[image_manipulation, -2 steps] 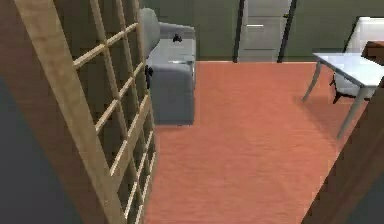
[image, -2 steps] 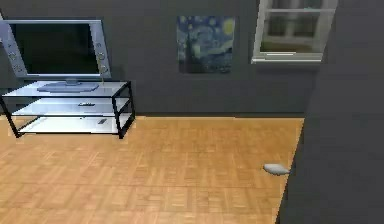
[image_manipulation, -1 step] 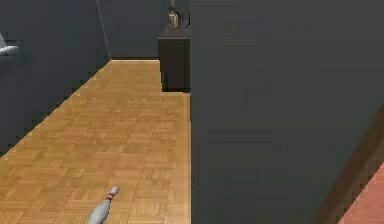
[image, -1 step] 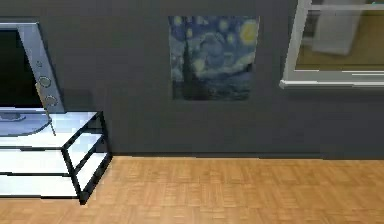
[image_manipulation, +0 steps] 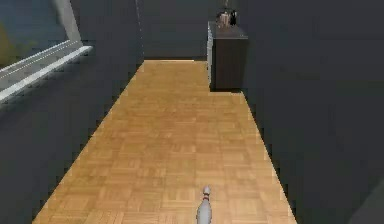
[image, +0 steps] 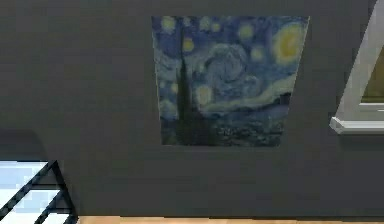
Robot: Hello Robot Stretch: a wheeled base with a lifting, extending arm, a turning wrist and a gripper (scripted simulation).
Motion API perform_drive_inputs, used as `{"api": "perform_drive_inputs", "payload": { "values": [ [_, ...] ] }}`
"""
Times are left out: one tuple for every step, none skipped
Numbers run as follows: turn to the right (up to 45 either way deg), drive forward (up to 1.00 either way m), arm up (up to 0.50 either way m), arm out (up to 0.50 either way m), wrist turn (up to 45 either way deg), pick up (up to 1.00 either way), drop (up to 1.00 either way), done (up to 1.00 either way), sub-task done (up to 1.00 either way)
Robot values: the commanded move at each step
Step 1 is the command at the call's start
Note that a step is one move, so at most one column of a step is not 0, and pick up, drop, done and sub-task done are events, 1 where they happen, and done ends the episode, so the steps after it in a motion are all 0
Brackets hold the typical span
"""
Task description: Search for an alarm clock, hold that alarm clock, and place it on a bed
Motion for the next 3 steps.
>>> {"api": "perform_drive_inputs", "payload": {
  "values": [
    [45.0,0.0,0.0,0.0,0.0,0.0,0.0,0.0,0.0],
    [18.0,0.0,0.0,0.0,0.0,0.0,0.0,0.0,0.0],
    [0.0,1.0,0.0,0.0,0.0,0.0,0.0,0.0,0.0]
  ]
}}
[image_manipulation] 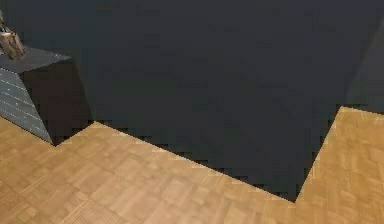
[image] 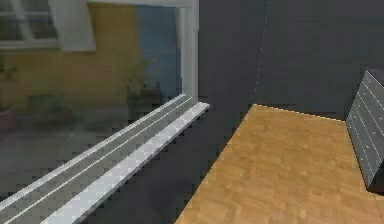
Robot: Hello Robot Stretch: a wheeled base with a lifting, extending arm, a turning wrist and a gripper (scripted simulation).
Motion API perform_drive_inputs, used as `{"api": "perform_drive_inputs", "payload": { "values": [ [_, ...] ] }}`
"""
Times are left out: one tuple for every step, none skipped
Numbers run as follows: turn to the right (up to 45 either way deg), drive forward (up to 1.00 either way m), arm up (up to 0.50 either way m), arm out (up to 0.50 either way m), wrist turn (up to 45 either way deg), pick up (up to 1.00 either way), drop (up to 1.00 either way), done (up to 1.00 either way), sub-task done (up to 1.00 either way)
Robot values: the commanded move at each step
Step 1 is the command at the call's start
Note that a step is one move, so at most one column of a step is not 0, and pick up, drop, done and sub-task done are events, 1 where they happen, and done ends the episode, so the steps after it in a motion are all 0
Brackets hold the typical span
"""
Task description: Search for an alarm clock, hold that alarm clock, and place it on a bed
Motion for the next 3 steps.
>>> {"api": "perform_drive_inputs", "payload": {
  "values": [
    [33.0,0.0,0.0,0.0,0.0,0.0,0.0,0.0,0.0],
    [0.0,1.0,0.0,0.0,0.0,0.0,0.0,0.0,0.0],
    [3.0,0.0,0.0,0.0,0.0,0.0,0.0,0.0,0.0]
  ]
}}
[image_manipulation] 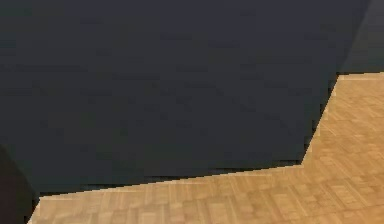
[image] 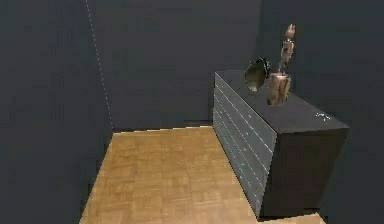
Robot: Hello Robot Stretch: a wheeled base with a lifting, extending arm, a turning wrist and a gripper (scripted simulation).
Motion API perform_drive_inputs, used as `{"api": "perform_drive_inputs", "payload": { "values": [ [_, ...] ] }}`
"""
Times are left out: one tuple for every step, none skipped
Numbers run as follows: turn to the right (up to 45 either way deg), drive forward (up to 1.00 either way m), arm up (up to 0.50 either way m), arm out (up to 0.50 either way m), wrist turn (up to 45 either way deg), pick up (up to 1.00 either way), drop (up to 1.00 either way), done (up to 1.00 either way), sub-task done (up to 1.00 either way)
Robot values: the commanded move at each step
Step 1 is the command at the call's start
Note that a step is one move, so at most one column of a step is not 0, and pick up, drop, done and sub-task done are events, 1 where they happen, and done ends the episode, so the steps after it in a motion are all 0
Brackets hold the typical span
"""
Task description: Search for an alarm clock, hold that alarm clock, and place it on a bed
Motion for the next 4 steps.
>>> {"api": "perform_drive_inputs", "payload": {
  "values": [
    [0.0,1.0,0.0,0.0,0.0,0.0,0.0,0.0,0.0],
    [0.0,0.65,0.0,0.0,0.0,0.0,0.0,0.0,0.0],
    [-33.0,0.0,0.0,0.0,0.0,0.0,0.0,0.0,0.0],
    [45.0,0.0,0.0,0.0,0.0,0.0,0.0,0.0,0.0]
  ]
}}
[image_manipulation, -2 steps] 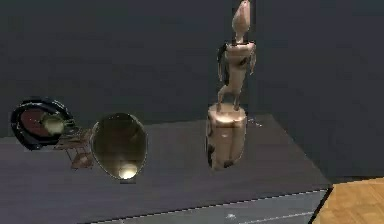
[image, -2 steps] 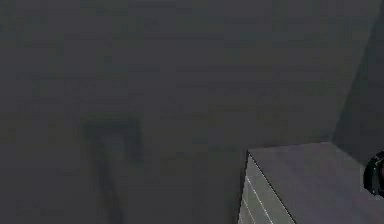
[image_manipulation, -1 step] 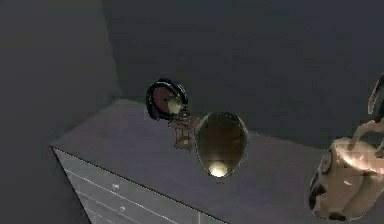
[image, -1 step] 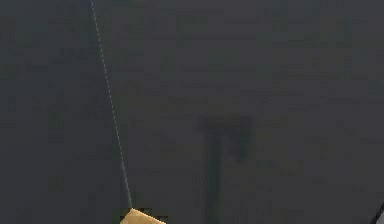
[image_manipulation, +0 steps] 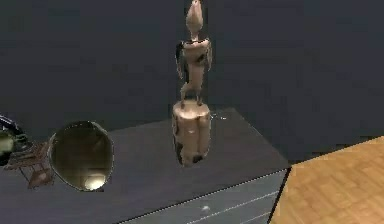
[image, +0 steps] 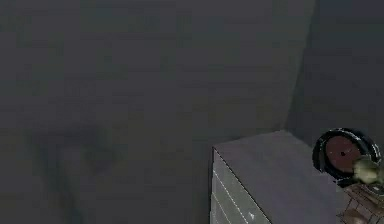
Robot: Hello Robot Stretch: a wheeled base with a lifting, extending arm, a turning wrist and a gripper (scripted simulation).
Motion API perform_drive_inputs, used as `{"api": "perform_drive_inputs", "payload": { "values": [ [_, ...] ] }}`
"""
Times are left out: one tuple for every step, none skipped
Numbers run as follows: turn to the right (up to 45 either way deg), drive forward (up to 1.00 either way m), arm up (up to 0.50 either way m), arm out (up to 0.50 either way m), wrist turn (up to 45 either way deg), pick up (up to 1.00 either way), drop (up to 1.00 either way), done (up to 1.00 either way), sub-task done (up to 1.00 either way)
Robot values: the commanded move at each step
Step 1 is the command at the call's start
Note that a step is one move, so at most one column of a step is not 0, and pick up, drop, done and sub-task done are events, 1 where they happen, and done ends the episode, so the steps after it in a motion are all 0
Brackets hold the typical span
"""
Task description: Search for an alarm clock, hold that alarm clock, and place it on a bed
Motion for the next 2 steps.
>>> {"api": "perform_drive_inputs", "payload": {
  "values": [
    [36.0,0.0,0.0,0.0,0.0,0.0,0.0,0.0,0.0],
    [0.0,0.15,0.0,0.0,0.0,0.0,0.0,0.0,0.0]
  ]
}}
